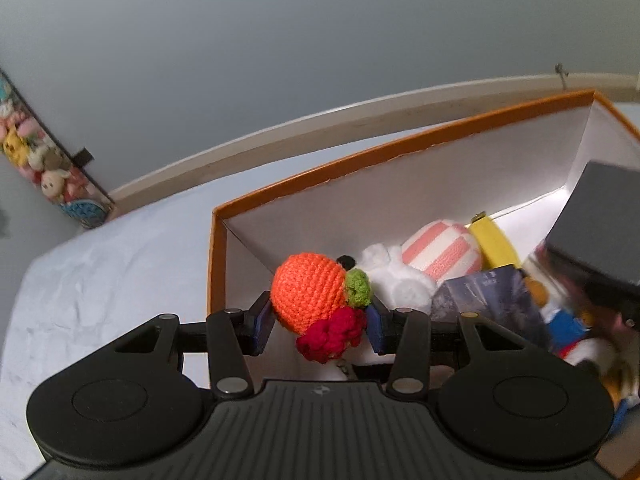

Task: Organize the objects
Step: 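Lower and release the fruit and grey box into the shoebox with both tools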

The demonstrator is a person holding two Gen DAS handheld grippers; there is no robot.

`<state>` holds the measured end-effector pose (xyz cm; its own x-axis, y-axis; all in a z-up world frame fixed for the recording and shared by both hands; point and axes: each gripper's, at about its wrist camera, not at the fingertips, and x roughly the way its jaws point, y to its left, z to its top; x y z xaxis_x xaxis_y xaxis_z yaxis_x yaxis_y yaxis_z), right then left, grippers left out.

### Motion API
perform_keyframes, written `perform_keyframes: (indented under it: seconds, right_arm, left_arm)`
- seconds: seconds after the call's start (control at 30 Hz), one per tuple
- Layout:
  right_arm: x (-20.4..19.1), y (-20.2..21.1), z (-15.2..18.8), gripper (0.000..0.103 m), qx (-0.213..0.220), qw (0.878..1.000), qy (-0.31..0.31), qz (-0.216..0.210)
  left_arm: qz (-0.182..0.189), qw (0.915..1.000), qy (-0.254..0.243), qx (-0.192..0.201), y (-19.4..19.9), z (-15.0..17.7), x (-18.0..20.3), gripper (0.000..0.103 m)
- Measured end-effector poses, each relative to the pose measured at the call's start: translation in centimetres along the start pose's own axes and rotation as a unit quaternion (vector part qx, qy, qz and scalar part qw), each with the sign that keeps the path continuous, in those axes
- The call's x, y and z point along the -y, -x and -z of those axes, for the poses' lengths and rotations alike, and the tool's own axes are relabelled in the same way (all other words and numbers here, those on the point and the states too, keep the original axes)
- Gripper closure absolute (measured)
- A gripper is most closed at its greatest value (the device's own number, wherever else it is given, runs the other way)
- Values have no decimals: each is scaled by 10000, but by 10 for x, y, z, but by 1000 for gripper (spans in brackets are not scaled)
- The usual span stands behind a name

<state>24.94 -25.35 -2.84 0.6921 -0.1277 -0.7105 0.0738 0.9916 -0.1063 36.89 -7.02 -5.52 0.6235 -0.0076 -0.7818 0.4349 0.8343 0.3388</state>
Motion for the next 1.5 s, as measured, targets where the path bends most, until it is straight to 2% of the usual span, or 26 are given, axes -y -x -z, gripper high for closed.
perform_keyframes:
  seconds: [0.1, 0.33, 0.57, 0.67, 0.87, 0.97, 1.1, 1.2, 1.33, 1.5]
  right_arm:
    - [-3, -3, -1, 23, -102, 9999, 114, 30]
    - [-14, -17, -4, 23, -634, 9969, 466, 62]
    - [-18, -24, -3, 24, -818, 9948, 607, 85]
    - [-16, -25, -5, 24, -834, 9946, 608, 65]
    - [-14, -27, -5, 22, -806, 9949, 605, -5]
    - [-13, -27, -4, 18, -770, 9953, 578, -42]
    - [-11, -30, -3, 18, -735, 9957, 557, -75]
    - [-10, -30, -2, 18, -703, 9960, 544, -89]
    - [-7, -29, -1, 18, -614, 9969, 479, -112]
    - [-5, -29, -2, 18, -571, 9974, 432, -104]
  left_arm:
    - [0, 10000, -19, -57, -3, -3, -2, 50]
    - [-30, 9994, -78, -339, -7, -4, -10, 48]
    - [-185, 9981, -405, -423, -7, -4, 2, 48]
    - [-123, 9979, -552, -319, -10, -6, 0, 48]
    - [-260, 9968, -751, -69, -8, -2, 7, 46]
    - [-325, 9951, -935, 36, -8, 2, 10, 45]
    - [-212, 9967, -778, 58, -6, -1, 7, 44]
    - [-133, 9973, -708, 111, -3, -4, 6, 40]
    - [-158, 9970, -704, 280, 4, -6, 8, 25]
    - [-200, 9960, -818, 294, 4, -6, 10, 23]
